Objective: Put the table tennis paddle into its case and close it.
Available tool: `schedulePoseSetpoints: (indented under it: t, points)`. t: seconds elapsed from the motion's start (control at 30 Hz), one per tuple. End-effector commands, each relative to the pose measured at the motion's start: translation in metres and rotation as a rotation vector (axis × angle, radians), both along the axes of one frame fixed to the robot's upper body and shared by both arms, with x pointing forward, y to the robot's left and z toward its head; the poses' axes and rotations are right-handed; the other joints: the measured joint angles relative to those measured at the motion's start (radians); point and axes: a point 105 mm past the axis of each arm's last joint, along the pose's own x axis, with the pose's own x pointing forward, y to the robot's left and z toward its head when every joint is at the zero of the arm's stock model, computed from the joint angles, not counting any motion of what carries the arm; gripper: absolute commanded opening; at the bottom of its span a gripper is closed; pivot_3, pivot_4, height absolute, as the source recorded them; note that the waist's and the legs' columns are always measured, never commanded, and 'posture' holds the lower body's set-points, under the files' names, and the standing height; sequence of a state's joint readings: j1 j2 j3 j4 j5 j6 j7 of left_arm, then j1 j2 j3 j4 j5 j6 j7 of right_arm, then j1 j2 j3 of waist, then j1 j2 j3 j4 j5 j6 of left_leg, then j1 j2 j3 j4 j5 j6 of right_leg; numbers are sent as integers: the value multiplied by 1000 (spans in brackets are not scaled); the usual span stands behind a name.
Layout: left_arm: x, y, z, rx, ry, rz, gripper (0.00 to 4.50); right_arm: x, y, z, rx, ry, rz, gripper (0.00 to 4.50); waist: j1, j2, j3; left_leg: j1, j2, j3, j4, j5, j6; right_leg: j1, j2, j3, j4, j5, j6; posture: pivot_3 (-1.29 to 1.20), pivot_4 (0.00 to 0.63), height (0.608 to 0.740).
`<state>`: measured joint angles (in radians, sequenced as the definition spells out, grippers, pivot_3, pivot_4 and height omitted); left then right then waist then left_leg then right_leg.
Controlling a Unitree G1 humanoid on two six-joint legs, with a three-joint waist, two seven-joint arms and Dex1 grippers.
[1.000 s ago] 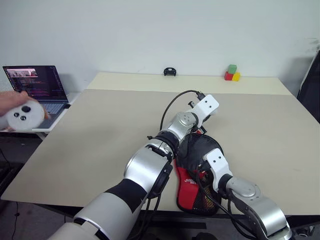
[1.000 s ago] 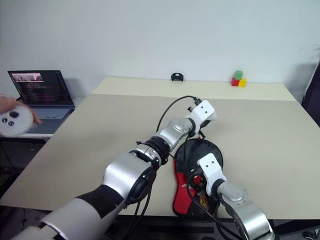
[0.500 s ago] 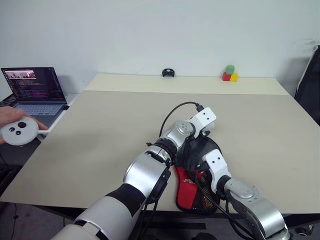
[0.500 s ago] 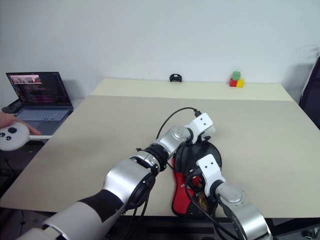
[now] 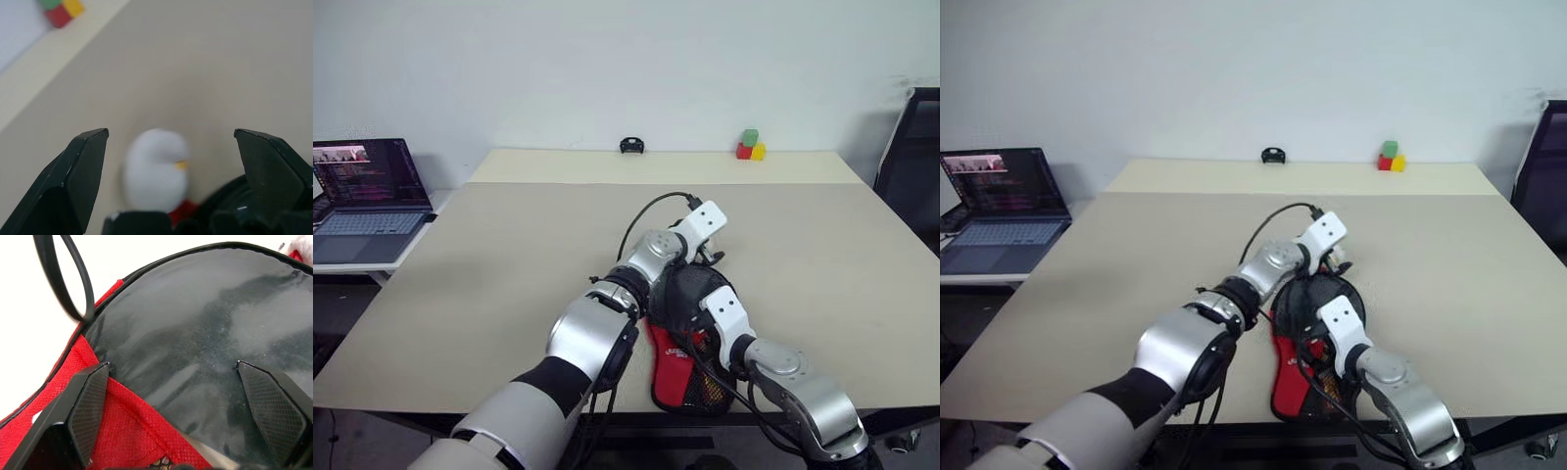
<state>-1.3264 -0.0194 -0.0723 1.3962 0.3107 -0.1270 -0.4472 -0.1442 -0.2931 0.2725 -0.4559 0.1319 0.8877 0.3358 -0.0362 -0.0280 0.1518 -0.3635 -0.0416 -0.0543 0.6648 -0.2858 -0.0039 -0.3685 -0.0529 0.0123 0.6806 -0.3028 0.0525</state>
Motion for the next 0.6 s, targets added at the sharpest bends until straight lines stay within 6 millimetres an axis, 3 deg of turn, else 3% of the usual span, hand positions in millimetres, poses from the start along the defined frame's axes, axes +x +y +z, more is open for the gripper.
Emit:
schedulePoseSetpoints:
  t: [0.03, 0.1, 0.17, 0.23, 0.4, 0.47, 0.6]
  points:
    - [11, 22, 37, -42, -135, 10, 4485, -12, -14, -45, -65, 193, -12, 4500, 1, 0, 0, 0, 0, 0, -1, 0, 0, 0, 0, 0, 0, 0, 0, 0, 150, 740]
    - [14, 43, 36, -37, -146, 25, 4485, -11, -18, -42, -65, 190, -10, 4500, 3, 0, 0, 0, 0, 0, -1, 0, 0, -1, 0, 0, 0, 2, -4, 0, 150, 740]
    - [16, 78, 33, -71, -127, 32, 4485, -12, -22, -37, -63, 180, 5, 4500, 3, 0, 0, -1, 0, 0, -1, 0, -1, -1, 0, 0, -1, 2, -4, 0, 150, 740]
    - [13, 95, 32, -109, -106, 9, 4485, -11, -27, -32, -60, 173, 9, 4500, 4, -1, 0, -1, 0, 1, -1, 0, -1, -1, -1, 0, -1, 3, -4, 0, 150, 740]
    - [-9, 113, 27, -243, 0, -166, 4485, -8, -35, -23, -25, 153, 31, 4500, 18, -2, 0, -4, 0, -1, -1, 0, -1, -3, -2, -2, -3, 3, -5, 0, 150, 740]
    - [-28, 117, 19, -261, 58, -268, 4485, -4, -38, -14, -18, 128, 57, 4500, 22, -2, 1, -6, -1, -2, 0, 0, 0, -3, -2, -1, -4, 3, -5, 0, 150, 740]
    - [-86, 120, 9, -274, 148, -428, 4485, -4, -29, 25, 50, 27, 182, 4500, 6, 0, 2, -8, 0, -1, -1, 0, 0, -5, -2, 3, -5, 2, -6, 0, 150, 740]
